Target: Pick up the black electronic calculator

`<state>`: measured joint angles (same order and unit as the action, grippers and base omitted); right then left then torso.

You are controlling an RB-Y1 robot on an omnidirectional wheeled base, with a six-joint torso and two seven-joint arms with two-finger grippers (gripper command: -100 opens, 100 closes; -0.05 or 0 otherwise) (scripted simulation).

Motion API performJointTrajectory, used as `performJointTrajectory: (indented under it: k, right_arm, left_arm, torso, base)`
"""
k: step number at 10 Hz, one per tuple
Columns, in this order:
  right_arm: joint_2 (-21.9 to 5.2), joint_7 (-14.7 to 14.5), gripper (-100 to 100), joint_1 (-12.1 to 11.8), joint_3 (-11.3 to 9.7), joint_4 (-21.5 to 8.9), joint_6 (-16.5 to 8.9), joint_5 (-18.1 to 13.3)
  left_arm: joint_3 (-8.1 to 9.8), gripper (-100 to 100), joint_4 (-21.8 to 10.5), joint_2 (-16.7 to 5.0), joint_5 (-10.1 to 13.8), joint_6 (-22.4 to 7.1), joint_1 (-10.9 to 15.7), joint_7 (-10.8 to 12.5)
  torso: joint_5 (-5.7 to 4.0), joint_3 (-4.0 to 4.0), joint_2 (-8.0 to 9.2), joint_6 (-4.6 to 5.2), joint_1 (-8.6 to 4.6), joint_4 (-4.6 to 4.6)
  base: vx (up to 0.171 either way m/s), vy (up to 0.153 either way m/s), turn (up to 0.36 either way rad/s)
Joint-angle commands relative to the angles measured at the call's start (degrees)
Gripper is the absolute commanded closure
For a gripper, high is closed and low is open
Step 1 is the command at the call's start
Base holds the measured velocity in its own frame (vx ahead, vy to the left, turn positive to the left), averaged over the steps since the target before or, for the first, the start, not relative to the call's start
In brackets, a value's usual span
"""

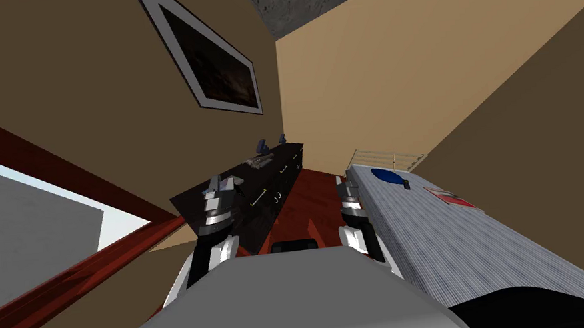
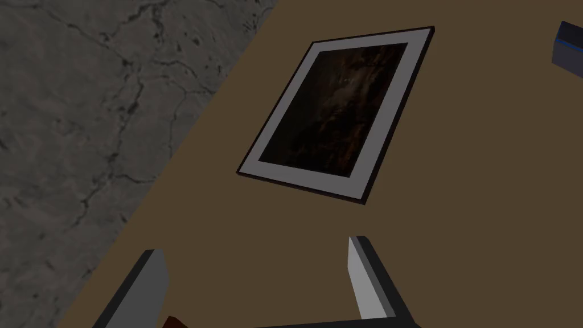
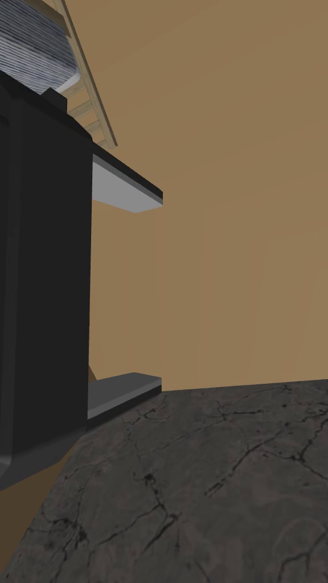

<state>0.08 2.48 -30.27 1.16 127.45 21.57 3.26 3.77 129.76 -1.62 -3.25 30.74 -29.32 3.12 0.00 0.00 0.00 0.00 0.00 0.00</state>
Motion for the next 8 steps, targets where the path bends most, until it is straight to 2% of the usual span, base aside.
performJointTrajectory:
  k: [1, 6, 7, 8]
  right_arm:
    - [0.0, 0.0, 0, 0.0, 0.0, 0.0, 0.0, 0.0]
    - [0.0, 0.0, 0, 0.0, 0.0, 0.0, 0.0, 0.0]
    - [0.0, 0.0, 0, 0.0, 0.0, 0.0, 0.0, 0.0]
    - [0.0, 0.0, 0, 0.0, 0.0, 0.0, 0.0, 0.0]
  left_arm:
    - [0.95, -100, 0.3, -2.4, 1.3, -1.3, -2.2, -0.1]
    - [5.23, -100, 2.0, -7.0, 6.8, -7.5, -10.6, -0.5]
    - [5.23, -100, 2.0, -7.0, 6.8, -7.5, -11.4, -0.5]
    - [6.39, -100, 2.5, -7.8, 8.3, -9.2, -13.4, -0.6]
  torso:
    - [0.00, 0.00, 0.00, 0.00, 0.00, 0.00]
    - [-0.05, -0.16, -0.28, 0.00, -0.21, -0.06]
    - [-0.05, -0.17, -0.30, 0.00, -0.24, -0.07]
    - [-0.05, -0.14, -0.23, 0.00, -0.22, -0.06]
  base:
    - [0.027, -0.015, -0.033]
    - [0.072, -0.058, -0.037]
    - [0.056, -0.059, -0.014]
    - [0.054, -0.056, -0.040]
